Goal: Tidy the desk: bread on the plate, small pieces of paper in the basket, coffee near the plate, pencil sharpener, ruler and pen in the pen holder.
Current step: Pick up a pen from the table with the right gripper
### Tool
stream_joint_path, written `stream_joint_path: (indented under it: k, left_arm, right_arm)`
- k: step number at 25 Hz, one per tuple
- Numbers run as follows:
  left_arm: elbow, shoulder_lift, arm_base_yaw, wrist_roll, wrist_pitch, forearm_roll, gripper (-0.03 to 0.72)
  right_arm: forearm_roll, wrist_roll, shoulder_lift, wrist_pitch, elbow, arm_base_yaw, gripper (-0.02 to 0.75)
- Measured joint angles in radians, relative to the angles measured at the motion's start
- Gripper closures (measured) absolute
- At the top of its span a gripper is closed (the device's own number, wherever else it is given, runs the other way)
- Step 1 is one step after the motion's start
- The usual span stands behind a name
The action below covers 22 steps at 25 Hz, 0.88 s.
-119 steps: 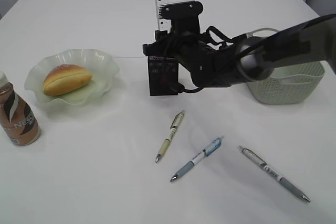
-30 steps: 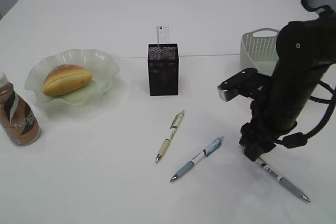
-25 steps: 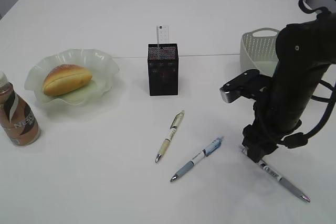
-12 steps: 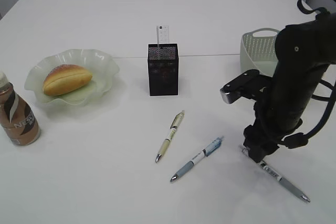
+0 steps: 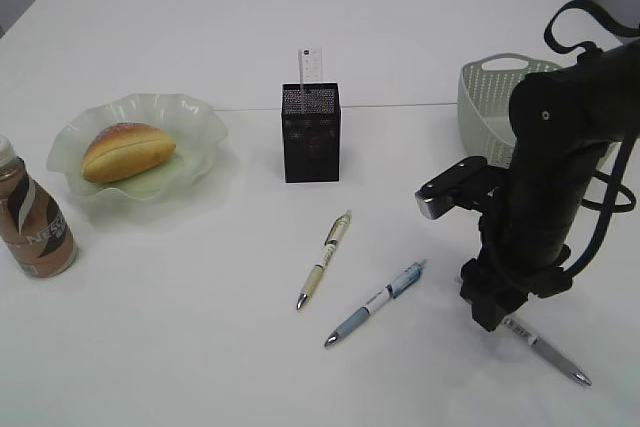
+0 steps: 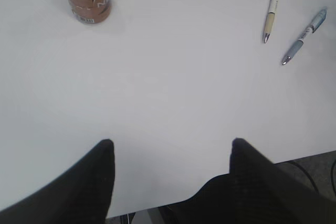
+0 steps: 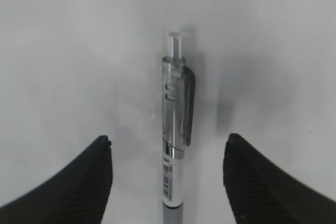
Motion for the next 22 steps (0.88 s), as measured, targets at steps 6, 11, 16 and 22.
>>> stream_joint_path:
  k: [6, 11, 16, 22]
  left_arm:
    - [0.000, 0.000, 0.000, 0.000, 0.000, 0.000, 0.191]
    - [0.000, 0.000, 0.000, 0.000, 0.000, 0.000, 0.191]
    - [0.000, 0.000, 0.000, 0.000, 0.000, 0.001, 0.191]
    - [0.000, 0.000, 0.000, 0.000, 0.000, 0.004, 0.191]
  right_arm:
    - [0.000, 0.000, 0.017, 0.000, -0.001, 0.000, 0.220]
    - [0.000, 0.000, 0.032, 0.000, -0.004, 0.000, 0.219]
    - [0.007, 0.002, 0.061, 0.000, -0.004, 0.000, 0.220]
    - [0.012, 0.003, 0.061, 0.000, -0.006, 0.000, 0.220]
